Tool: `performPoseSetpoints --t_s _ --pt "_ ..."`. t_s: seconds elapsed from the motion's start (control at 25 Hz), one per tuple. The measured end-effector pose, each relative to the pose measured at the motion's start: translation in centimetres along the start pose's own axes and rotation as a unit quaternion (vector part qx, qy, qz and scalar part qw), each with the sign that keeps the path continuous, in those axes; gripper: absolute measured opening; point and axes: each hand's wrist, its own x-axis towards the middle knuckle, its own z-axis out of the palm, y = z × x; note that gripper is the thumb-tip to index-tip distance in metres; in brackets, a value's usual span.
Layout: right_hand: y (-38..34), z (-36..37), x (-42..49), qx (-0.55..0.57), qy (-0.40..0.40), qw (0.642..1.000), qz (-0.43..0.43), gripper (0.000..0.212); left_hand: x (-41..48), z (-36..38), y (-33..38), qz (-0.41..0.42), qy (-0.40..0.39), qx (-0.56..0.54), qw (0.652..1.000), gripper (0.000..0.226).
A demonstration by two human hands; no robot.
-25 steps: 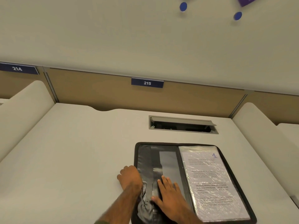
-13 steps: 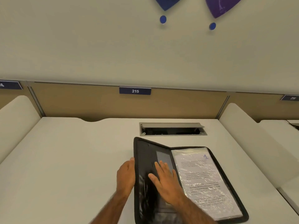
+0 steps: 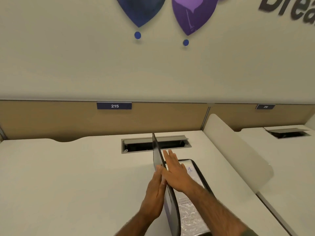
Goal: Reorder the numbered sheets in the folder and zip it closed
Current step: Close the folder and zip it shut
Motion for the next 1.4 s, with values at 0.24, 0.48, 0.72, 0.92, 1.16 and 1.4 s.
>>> performPoseSetpoints --t_s 0.24,0.48,0.72,0.92,1.16,1.4 --pt "5.8 -5.1 0.1 -0.016 -0.014 0.998 -0.054 0.072 0.9 5.3 -3.1 -0.032 -0.049 0.170 0.984 0.072" --pt "14.9 -6.5 0.8 -0.019 -0.023 0.998 -0.050 0.086 1.6 10.2 -4.5 -0.120 -0.043 0.237 0.963 0.087" --pt "24.5 -4.4 1.7 0.039 -0.017 0.998 -0.047 0.090 2.0 13.9 -5.1 -0.146 -0.033 0.319 0.936 0.076" --pt "29.9 -1.8 2.4 0.045 -0.040 0.998 -0.024 0.094 2.3 15.5 -5.2 -0.157 -0.045 0.392 0.905 0.100" --pt "32.3 1.3 2.8 -0.009 -0.062 0.998 -0.014 0.103 2.5 15.9 -5.6 -0.158 -0.066 0.461 0.871 0.105" --pt "32.6 3.3 2.7 -0.125 -0.031 0.991 -0.020 0.110 2.6 16.2 -6.8 -0.147 -0.052 0.478 0.865 0.095"
